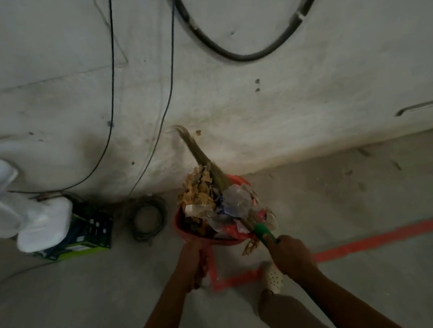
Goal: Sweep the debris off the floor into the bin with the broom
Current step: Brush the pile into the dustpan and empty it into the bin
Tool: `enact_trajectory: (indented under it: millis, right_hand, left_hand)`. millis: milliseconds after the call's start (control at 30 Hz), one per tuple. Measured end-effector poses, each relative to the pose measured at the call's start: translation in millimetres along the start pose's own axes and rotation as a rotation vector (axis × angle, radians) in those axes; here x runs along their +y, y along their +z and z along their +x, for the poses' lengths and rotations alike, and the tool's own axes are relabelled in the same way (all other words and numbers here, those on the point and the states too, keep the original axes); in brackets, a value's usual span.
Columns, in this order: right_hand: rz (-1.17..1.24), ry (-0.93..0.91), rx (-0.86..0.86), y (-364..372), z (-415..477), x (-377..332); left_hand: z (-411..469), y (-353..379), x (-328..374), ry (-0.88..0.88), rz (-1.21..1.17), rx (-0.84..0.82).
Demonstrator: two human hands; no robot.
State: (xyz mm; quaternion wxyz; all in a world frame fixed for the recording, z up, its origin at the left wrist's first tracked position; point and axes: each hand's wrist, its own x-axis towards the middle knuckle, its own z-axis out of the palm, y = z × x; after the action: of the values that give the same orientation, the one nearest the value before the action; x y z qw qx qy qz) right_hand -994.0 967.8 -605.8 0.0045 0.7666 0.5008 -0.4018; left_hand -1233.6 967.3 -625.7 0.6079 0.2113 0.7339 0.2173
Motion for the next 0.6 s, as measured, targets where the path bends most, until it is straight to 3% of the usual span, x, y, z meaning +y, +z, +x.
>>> enact_trajectory:
  millis: [167,367,600]
  right_hand:
    - [-0.050,-0.018,-0.046,-27.5,63.2,-14.0]
    - [-0.170,-0.021,-0.017,-50.2,134.1,-19.2]
    - [-0.299,-0.027,0.001,-24.5,216.1,-24.5]
  left_hand:
    - [39.5,26.6,29.3,-0.080,-0.099,0.077]
    - [97.4,66.0,55.6,-0.130,-0.187,0.027]
    - [185.2,77.7,43.8,-0.269,-0.218,0.005]
